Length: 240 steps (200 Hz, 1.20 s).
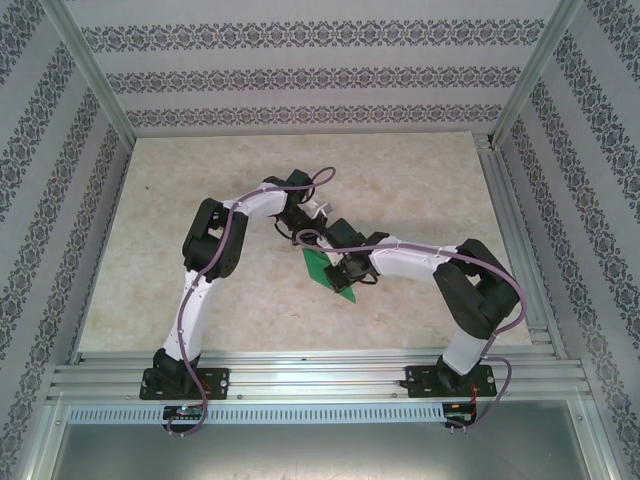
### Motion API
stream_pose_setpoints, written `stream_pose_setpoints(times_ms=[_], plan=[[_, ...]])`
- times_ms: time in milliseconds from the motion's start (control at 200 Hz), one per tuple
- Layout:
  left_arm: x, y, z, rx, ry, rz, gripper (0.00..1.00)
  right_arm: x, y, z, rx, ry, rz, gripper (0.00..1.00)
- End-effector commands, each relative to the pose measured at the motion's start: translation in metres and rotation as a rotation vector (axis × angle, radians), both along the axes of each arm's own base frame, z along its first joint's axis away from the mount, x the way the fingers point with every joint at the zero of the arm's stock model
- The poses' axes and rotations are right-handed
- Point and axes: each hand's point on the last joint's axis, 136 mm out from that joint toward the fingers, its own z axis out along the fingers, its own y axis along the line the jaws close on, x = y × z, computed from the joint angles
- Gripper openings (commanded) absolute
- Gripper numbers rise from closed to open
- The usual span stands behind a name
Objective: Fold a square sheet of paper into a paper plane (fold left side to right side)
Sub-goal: Fourth fold the wing at the center of the table.
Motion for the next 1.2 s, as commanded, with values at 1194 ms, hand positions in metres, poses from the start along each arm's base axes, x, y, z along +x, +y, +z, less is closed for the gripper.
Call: stream_pose_setpoints(times_ms=[1194], plan=[[0.000, 0.012, -0.028, 0.109, 0.014, -0.035, 0.05, 0.007, 0.004, 0.003, 0.289, 0.210, -0.021, 0.12]])
